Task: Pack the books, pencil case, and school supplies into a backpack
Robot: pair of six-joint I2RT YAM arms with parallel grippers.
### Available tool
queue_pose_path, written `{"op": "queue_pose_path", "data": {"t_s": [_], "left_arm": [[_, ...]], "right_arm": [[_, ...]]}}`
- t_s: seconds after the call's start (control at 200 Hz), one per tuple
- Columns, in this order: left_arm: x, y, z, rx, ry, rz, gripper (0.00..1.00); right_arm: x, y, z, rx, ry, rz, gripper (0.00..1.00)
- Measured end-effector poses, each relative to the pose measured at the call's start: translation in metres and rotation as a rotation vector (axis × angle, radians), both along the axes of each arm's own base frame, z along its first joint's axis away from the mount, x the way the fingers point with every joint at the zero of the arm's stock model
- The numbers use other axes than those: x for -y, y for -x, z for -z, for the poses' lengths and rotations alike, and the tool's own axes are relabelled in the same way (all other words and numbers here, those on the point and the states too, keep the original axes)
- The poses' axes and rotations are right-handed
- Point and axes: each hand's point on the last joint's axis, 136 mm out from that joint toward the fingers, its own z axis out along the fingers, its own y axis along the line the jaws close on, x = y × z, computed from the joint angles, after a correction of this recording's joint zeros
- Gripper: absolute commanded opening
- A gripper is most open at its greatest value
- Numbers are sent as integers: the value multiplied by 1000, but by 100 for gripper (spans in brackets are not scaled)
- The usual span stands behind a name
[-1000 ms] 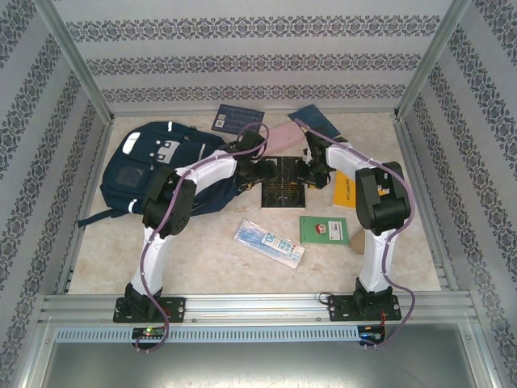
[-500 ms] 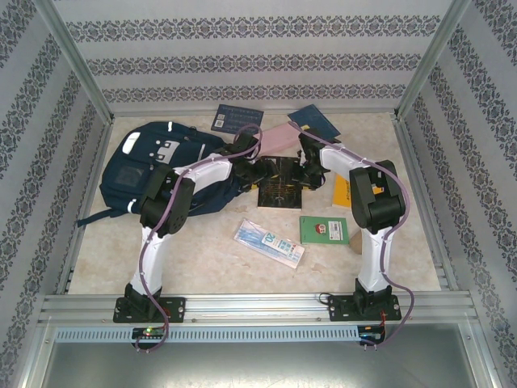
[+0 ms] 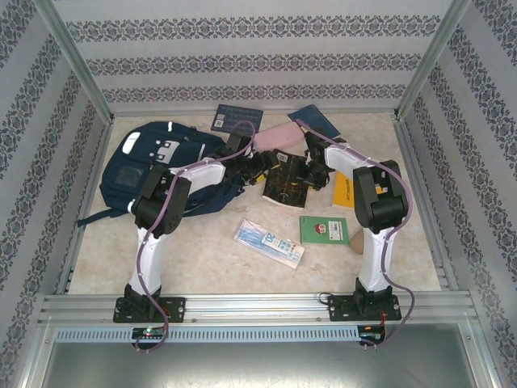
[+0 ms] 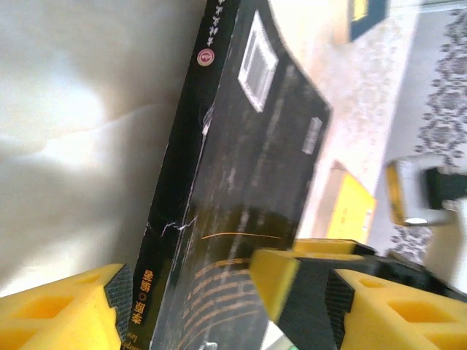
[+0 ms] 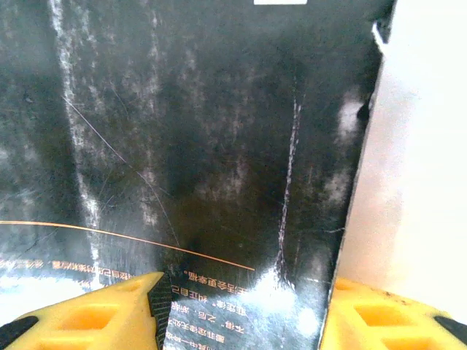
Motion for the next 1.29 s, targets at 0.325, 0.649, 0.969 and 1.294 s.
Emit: {"op": "queue_pose_path", "data": {"t_s": [0.325, 0.649, 0.969, 1.294], "left_arm": [[17, 6, -34, 82, 93, 92, 58], [13, 20, 0, 14, -15, 152, 49], [7, 29, 22, -37, -82, 182, 3], [17, 34, 3, -32, -39, 210, 0]], "right_arm": [[1, 1, -1, 10, -34, 20, 54], [-4, 5, -2, 8, -75, 15, 56], [0, 6, -7, 20, -92, 27, 56], [16, 7, -38, 117, -265, 176, 66]]}}
